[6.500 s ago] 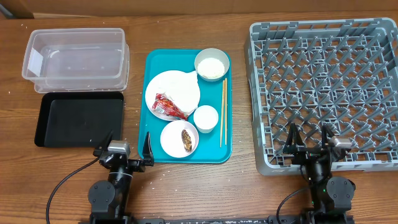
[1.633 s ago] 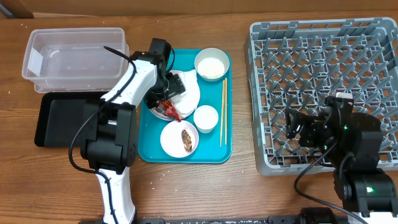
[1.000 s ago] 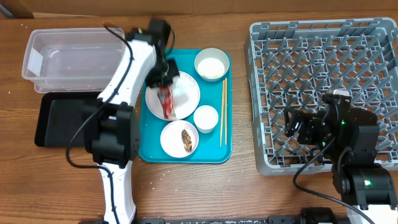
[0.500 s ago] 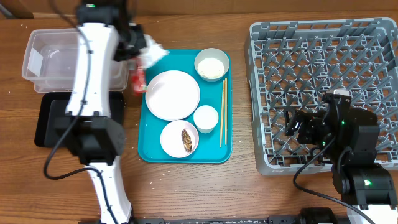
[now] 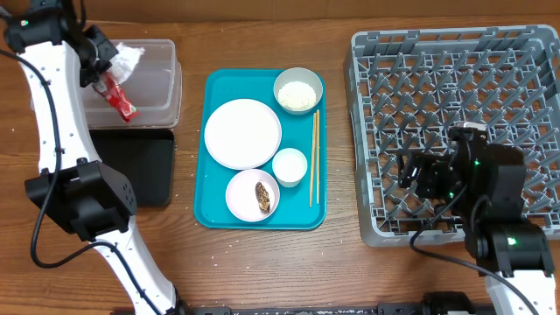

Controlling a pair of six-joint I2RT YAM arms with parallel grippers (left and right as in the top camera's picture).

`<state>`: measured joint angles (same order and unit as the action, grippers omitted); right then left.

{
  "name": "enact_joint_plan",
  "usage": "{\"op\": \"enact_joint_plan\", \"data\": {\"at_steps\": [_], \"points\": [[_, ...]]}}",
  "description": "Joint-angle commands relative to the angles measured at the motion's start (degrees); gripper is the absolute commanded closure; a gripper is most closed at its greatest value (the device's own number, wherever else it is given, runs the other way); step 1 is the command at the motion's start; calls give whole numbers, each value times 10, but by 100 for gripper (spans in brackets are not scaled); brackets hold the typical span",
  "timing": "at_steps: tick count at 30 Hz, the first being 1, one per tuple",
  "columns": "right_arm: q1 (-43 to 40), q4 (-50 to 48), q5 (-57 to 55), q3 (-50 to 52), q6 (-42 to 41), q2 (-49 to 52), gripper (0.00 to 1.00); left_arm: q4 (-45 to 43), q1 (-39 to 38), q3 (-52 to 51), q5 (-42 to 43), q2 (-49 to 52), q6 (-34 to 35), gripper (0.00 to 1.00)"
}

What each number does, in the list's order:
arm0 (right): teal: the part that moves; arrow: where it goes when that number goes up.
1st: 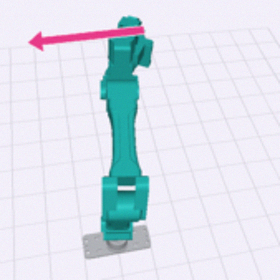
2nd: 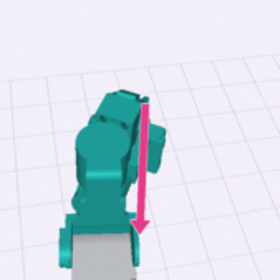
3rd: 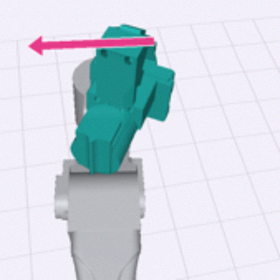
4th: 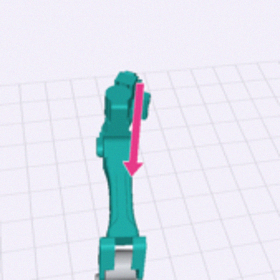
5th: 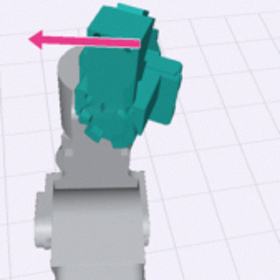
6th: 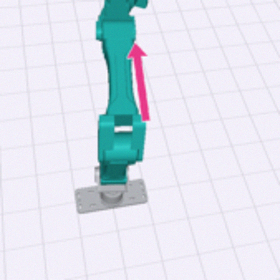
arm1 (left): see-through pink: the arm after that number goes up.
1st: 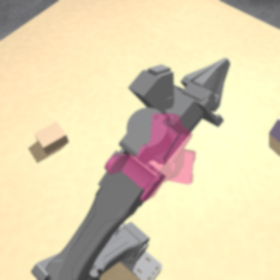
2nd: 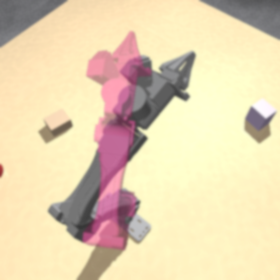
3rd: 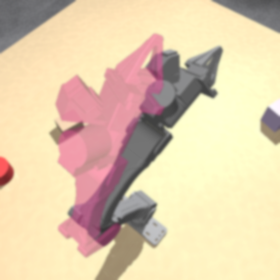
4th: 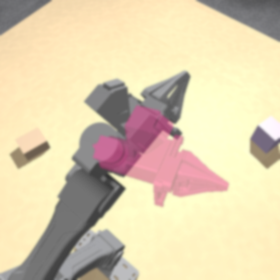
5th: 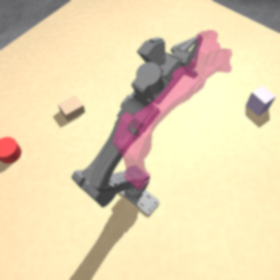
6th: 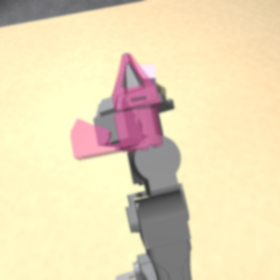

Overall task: Sort waste into correct bins and load items into the dishwasher
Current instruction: 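Carry tissue and wrapper with left gripper into the clear bin, release, then move left gripper to the tray and grasp the small white cup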

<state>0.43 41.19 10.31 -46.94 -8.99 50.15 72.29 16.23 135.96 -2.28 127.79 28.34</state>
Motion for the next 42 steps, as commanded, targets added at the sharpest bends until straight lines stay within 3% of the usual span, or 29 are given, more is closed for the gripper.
{"op": "enact_joint_plan", "data": {"at_steps": [1,12,13,14,15,16,29,32,38,41,42], "points": [[3,-3,12,-14,0,17,0,-11,0,1,-48,50,44,96],[3,-2,29,-14,1,55,0,-71,0,1,-67,151,92,93],[3,-2,29,-14,1,55,0,-71,-1,1,-67,152,92,76],[3,-2,29,-14,1,55,0,-70,-2,1,-67,152,91,49],[3,-2,29,-14,1,55,0,-69,-2,1,-67,150,89,12],[3,-2,29,-14,1,55,0,-68,-2,1,-67,148,88,0],[3,-26,29,-14,0,55,0,2,-11,108,-34,50,-36,0],[3,-39,34,-15,0,55,0,19,-22,117,37,9,-108,0],[3,-62,89,-16,0,44,0,146,-89,117,177,-22,-232,5],[3,-60,91,-16,1,33,0,235,-138,103,184,-15,-267,11],[3,-59,91,-16,1,30,0,245,-158,90,185,-13,-280,17]]}}
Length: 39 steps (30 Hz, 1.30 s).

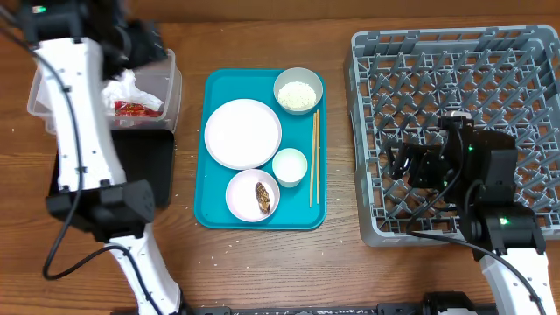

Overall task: Sort waste into correct bins and load items into the dishwasher
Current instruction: 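Move left gripper to the tray and grasp the small white cup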

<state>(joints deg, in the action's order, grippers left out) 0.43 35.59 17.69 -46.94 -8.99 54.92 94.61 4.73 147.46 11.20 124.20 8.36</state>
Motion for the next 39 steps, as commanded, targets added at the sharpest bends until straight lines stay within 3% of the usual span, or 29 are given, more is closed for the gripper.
{"op": "enact_joint_plan", "data": {"at_steps": [1,6,9,17,22,35,38,39], "points": [[3,-2,17,-16,1,-21,0,22,-62,-46,52,22,-82,18],[3,-2,14,-16,1,-29,0,22,-144,-136,53,28,-99,20],[3,1,15,-16,3,-28,0,20,-186,-191,54,28,-93,36],[3,8,12,-16,5,-28,0,-43,-274,-261,-27,28,-45,30],[3,16,12,-16,5,-28,0,-115,-295,-333,-23,28,-45,34],[3,27,2,-16,5,-28,0,-184,-304,-409,-11,28,-43,78],[3,28,2,-16,5,-28,0,-194,-305,-417,-10,28,-40,96],[3,28,2,-16,5,-28,0,-197,-305,-417,-11,28,-38,96]]}}
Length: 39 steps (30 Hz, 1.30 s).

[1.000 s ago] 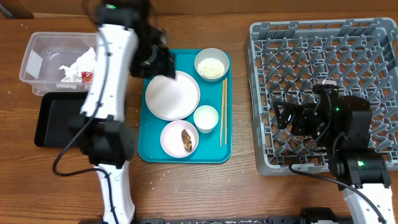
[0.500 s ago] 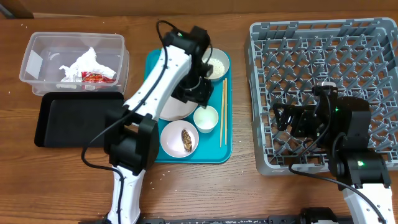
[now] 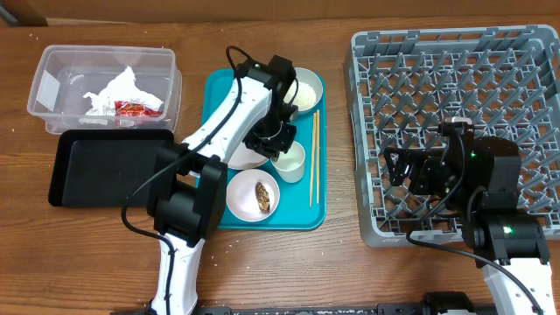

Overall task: Sort waste into correct bins and load items into the dishwasher
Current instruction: 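Move left gripper to the tray and grasp the small white cup, then lift the cup with left gripper and hand it to the right gripper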

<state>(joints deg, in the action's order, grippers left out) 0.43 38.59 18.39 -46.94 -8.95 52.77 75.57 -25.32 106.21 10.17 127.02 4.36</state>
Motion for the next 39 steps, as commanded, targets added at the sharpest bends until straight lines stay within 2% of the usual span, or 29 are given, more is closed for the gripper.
{"op": "enact_joint_plan", "data": {"at_steps": [1,4,6,9,13,16,21,25,29,34,39], "points": [[3,-2,-5,-16,4,-6,0,-8,-5,-4,0,-1,4,96],[3,-2,0,-16,4,-6,0,-1,1,14,24,-1,3,96],[3,-4,19,-16,4,-6,0,21,12,43,75,-3,-10,96],[3,-24,92,-15,4,-5,0,65,40,97,208,-3,-51,96],[3,-96,219,-11,4,18,0,105,87,134,435,-3,-115,96],[3,-142,280,-11,4,55,0,143,111,134,527,-3,-169,96],[3,-244,405,-11,0,125,0,211,122,134,591,-3,-254,96],[4,-338,474,-11,-38,176,0,213,118,134,624,-3,-258,96],[19,-398,477,-11,-61,212,1,213,108,133,650,-3,-256,96],[38,-428,477,-11,-61,242,4,213,107,133,685,-3,-256,96],[50,-480,477,-11,-83,247,8,213,106,133,689,-3,-249,96]]}}
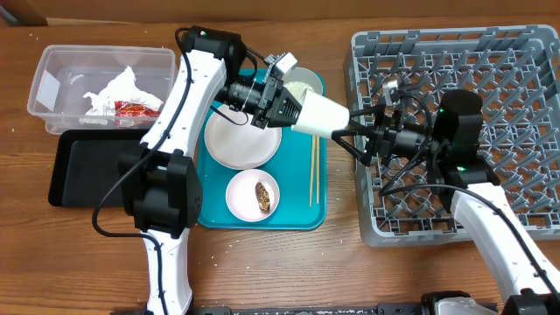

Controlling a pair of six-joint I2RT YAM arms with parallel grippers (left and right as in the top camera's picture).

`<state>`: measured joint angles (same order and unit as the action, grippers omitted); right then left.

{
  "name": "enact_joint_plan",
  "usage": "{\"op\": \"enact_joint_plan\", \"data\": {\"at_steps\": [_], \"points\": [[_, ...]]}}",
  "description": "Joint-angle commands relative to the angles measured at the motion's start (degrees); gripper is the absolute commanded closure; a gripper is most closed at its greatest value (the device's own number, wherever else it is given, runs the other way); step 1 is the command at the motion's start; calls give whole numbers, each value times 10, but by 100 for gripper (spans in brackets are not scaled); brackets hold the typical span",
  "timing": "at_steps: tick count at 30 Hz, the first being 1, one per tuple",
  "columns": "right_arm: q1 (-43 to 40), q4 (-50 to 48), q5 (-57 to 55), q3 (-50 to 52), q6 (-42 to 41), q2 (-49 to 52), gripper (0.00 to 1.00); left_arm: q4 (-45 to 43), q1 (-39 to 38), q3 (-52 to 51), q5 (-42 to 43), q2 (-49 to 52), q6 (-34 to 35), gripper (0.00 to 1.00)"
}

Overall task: Sort waste into correct bins and load items into the dishwasher
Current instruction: 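Lift the cup with left gripper and hand it to the right gripper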

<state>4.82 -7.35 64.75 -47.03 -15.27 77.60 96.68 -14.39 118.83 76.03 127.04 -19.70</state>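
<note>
A small white cup (322,115) hangs on its side above the right edge of the teal tray (206,210), with my left gripper (293,109) shut on its left end. My right gripper (359,133) has reached out from the grey dish rack (525,52) and stands open, its fingers either side of the cup's right end. On the tray lie a large white plate (241,144), a bowl with a brown food scrap (245,197), a rice bowl (302,85) partly hidden by the arm, and chopsticks (312,179).
A clear bin (52,83) at the far left holds crumpled tissue and a red wrapper. A black tray (87,171) lies in front of it. The dish rack fills the right side of the table.
The small cup has left the tray and is now held sideways in my left gripper above the tray's right edge. My right gripper has moved left from over the rack to the cup.
My left gripper held a red wrapper over the clear bin. Then the wrapper lay in the bin and the arm had drawn away. Then the left gripper was down at the small cup on the tray. Now it holds the cup up, with the right gripper open at it.
</note>
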Motion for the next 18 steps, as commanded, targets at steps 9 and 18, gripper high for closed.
{"op": "enact_joint_plan", "data": {"at_steps": [9,18], "points": [[10,-78,14,-10,-58,-2,15,2,-7,7,35,-3,4,96],[21,-102,14,-10,-58,-1,28,2,-21,7,32,-3,4,96]]}}
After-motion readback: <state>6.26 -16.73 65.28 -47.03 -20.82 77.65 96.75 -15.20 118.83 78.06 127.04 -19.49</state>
